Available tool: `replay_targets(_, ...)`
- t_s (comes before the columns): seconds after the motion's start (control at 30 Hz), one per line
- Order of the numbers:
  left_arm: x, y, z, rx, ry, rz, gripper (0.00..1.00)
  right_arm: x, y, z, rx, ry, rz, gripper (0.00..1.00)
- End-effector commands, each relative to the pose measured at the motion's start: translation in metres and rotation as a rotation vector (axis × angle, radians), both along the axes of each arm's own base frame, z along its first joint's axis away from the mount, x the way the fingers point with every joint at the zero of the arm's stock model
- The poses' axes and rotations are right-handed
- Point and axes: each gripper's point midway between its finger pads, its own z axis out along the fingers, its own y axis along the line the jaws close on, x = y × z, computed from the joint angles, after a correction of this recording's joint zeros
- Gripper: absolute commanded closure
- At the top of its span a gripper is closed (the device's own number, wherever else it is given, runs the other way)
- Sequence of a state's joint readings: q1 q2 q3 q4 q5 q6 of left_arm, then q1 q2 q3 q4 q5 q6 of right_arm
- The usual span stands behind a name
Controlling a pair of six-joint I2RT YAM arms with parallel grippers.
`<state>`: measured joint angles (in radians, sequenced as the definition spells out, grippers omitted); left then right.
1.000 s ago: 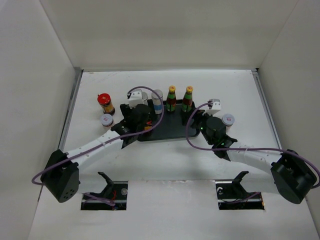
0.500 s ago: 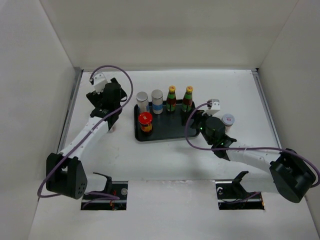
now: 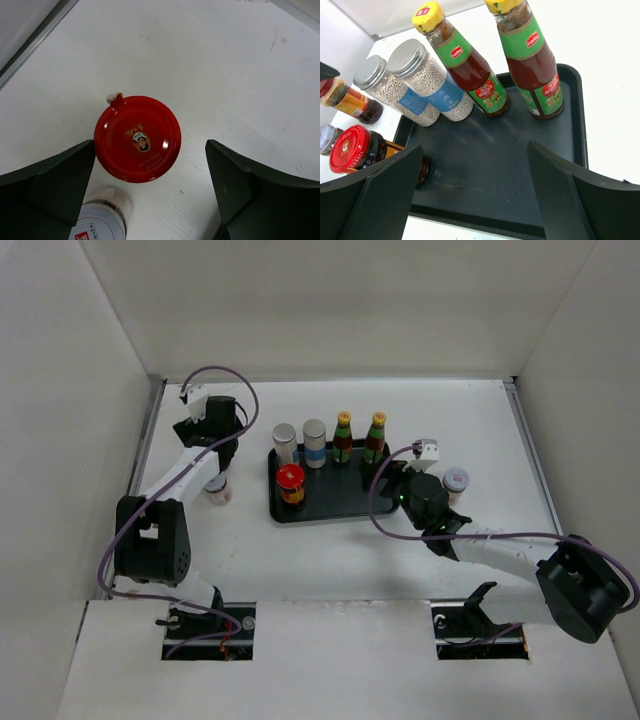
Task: Organize the condiment bottles
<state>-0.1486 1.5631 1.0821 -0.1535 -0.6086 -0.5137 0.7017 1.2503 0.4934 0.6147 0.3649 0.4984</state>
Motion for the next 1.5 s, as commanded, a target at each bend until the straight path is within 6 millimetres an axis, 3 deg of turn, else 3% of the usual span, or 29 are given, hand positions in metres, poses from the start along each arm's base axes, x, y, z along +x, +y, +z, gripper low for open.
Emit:
replay_targets(0.0, 0.018, 0.003, 0.017, -0.018, -0.059, 0.018, 0.09, 0.003, 0.009, 0.026, 0.072, -0.065, 0.017, 0.08)
replay_targets(0.3, 0.015, 0.014, -0.012, -0.021, -0.013, 0.037, 0.15, 0.003, 0.008, 0.024, 0.069, -0.061, 0.017, 0.08)
replay_targets(0.4, 0.017, 0.014, -0.012, -0.023, -0.025, 0.037, 0.25, 0.003, 0.009, 0.024, 0.069, -0.061, 0.017, 0.08)
replay_targets(0.53, 0.022, 0.011, -0.003, -0.030, -0.056, 0.022, 0.45, 0.003, 0.009, 0.024, 0.067, -0.062, 0.017, 0.08)
replay_targets(0.63, 0.023, 0.004, 0.031, -0.031, -0.153, -0.001, 0.52, 0.002, 0.008, 0.024, 0.069, -0.061, 0.017, 0.08)
replay_targets(0.7, 0.021, -0.001, 0.067, -0.017, -0.243, -0.024, 0.53, 0.003, 0.009, 0.022, 0.066, -0.058, 0.017, 0.08)
replay_targets(0.9, -0.015, -0.011, 0.174, 0.037, -0.466, -0.038, 0.54, 0.004, 0.009, 0.023, 0.065, -0.059, 0.017, 0.08)
replay_targets(1.03, -0.044, -0.045, 0.215, 0.019, -0.538, -0.140, 0.54, 0.001, 0.001, 0.030, 0.086, -0.077, 0.000, 0.08)
replay_targets(1.17, -0.072, -0.104, 0.237, -0.045, -0.571, -0.305, 0.54, 0.003, -0.012, 0.032, 0.102, -0.087, -0.037, 0.08)
replay_targets(1.2, -0.081, -0.127, 0.242, -0.066, -0.576, -0.370, 0.54, 0.004, -0.017, 0.032, 0.106, -0.087, -0.056, 0.08)
replay_targets(1.27, -0.094, -0.162, 0.246, -0.088, -0.578, -0.464, 0.54, 0.006, -0.026, 0.032, 0.121, -0.084, -0.088, 0.08)
replay_targets(1.37, -0.107, -0.195, 0.248, -0.109, -0.592, -0.549, 0.53, 0.008, -0.045, 0.031, 0.142, -0.085, -0.153, 0.08)
replay_targets(1.47, -0.111, -0.231, 0.229, -0.136, -0.563, -0.629, 0.53, 0.011, -0.066, 0.030, 0.171, -0.081, -0.220, 0.08)
